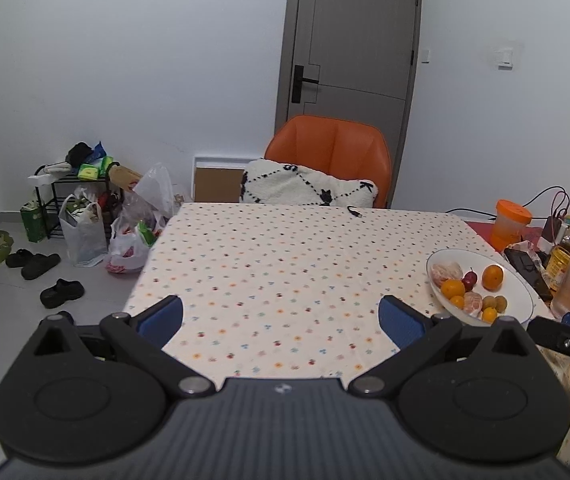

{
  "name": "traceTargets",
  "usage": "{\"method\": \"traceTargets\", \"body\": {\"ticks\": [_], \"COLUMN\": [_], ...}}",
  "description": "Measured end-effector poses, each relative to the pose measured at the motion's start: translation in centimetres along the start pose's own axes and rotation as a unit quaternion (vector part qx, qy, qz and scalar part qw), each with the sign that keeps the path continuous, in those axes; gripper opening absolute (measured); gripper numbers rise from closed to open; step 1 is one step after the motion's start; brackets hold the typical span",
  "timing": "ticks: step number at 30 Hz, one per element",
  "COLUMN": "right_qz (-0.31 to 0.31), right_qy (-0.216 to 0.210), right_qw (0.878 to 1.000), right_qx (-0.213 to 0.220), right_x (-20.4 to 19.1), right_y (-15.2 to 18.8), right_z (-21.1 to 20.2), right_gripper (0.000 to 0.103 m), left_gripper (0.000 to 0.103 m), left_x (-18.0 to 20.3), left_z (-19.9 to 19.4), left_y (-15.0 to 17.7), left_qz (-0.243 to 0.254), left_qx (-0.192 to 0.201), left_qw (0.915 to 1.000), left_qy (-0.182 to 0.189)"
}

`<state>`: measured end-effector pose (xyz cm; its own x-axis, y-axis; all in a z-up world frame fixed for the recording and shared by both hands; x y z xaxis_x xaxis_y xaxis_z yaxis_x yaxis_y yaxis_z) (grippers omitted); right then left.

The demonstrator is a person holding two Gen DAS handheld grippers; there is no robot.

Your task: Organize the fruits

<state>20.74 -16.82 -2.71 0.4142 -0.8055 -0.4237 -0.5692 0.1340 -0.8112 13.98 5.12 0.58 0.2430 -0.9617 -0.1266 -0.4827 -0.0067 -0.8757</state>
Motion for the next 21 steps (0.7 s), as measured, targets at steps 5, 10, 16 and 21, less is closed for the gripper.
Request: {"method": "traceTargets", "body": {"ticks": [5, 10, 16, 21], "right_qz": [-0.006, -0.016, -0.037, -0.032], "right_qy": [0.000, 0.002, 0.006, 0.014], "right_qw": [1.000, 1.000, 0.999, 0.999], "right_qx": [-0.006, -0.015, -0.024, -0.027], "right_x": [-0.4, -1.0, -1.9, -1.9], "right_y": [0.8, 1.8, 3.1, 3.9], "right_z": [-0.5, -1.3, -2.5, -3.1], "right_gripper": [0.103, 0.103, 0.103, 0.103], "left_gripper": [0.103, 0.103, 0.103, 0.103], "left_x": [-1.1, -1.8, -1.5, -0.4], "left_z": [-1.2, -2.6, -3.7, -4.2], "left_y": [0.6, 1.3, 2.8, 3.7], "left_qz": [-0.005, 0.001, 0.003, 0.019], "left_qx": [0.005, 0.010, 0.008, 0.007], "left_qw": [1.0000, 0.9999, 0.9999, 0.9996], "left_qy": [-0.006, -0.008, 0.011, 0.021]}}
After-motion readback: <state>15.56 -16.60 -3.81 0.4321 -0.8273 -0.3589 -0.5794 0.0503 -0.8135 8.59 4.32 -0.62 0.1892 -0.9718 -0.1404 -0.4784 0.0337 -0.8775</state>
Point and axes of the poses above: each gripper's, at about its wrist camera, not at the fingertips, and z roughly the way its jaws point, x to its right, y to its underside, the point moved 10 cm from there along z, roughly the way its jaws point, and after that the axes turned 13 degrees about z, right-handed, at the moved point
